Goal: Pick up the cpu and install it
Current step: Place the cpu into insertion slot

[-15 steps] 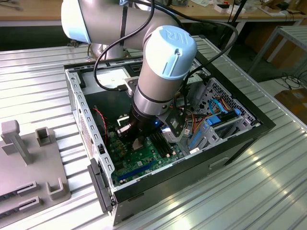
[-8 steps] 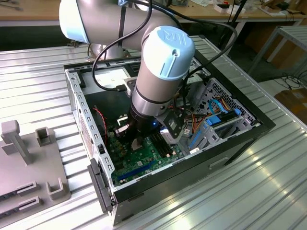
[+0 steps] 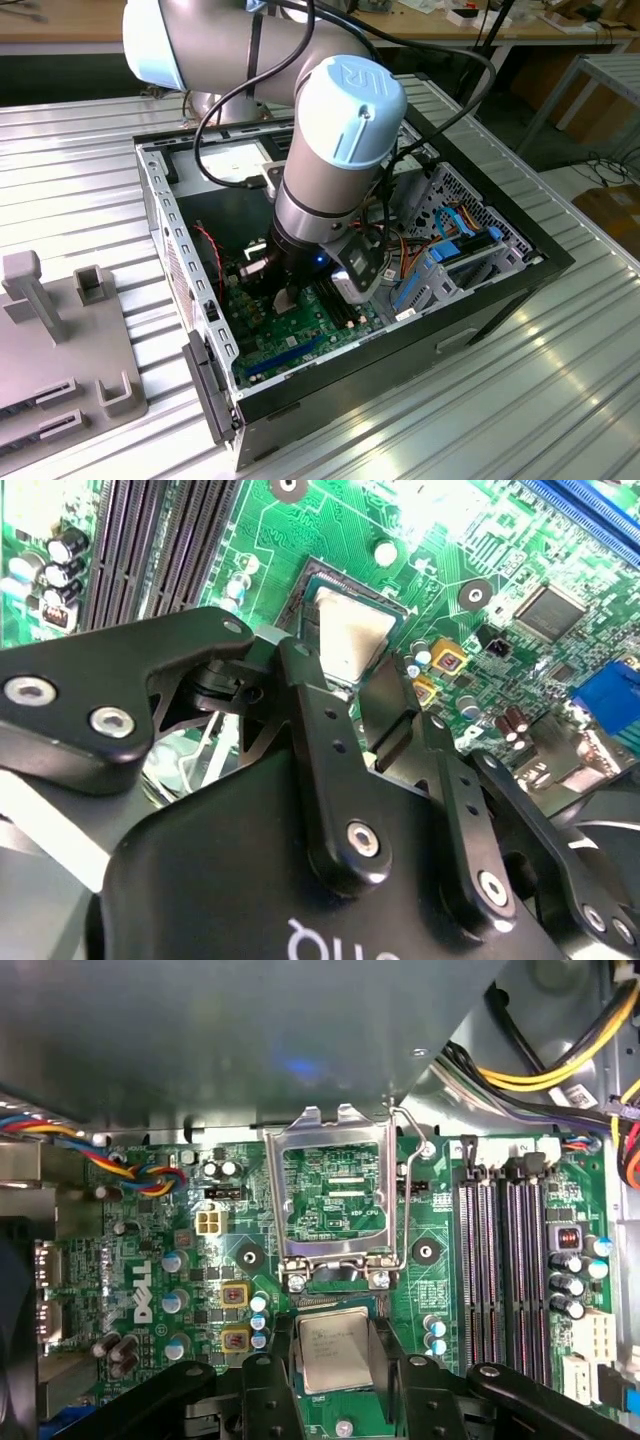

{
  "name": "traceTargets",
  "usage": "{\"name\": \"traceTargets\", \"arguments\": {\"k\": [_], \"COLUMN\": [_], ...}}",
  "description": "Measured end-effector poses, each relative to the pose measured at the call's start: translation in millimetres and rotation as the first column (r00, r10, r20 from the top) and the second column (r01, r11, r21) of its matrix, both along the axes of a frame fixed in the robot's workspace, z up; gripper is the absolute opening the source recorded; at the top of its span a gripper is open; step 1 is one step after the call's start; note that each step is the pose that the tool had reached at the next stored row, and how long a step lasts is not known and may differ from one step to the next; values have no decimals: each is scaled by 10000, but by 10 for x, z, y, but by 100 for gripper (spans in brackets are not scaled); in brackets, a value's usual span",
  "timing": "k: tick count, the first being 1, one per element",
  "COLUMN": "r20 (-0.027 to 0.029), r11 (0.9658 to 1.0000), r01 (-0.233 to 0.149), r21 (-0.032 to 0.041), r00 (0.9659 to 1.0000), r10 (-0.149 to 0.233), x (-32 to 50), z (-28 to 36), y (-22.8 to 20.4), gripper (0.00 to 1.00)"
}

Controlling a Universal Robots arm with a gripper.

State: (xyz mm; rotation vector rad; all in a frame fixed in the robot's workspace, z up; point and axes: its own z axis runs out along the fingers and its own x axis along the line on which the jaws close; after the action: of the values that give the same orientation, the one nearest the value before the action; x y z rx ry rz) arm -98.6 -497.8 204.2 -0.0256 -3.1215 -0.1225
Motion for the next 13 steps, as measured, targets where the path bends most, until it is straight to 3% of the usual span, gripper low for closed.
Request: {"name": "traceTargets", "arguments": {"k": [7,13], "r20": [-1,-1], "r11": [9999,9998], "r01": [-173,208], "r21": [-1,-1], "r00": [9999,9998], "r10": [173,-208], "x": [22,49], "z": [0,-3], "y": [-1,0], "gripper": [44,44]}}
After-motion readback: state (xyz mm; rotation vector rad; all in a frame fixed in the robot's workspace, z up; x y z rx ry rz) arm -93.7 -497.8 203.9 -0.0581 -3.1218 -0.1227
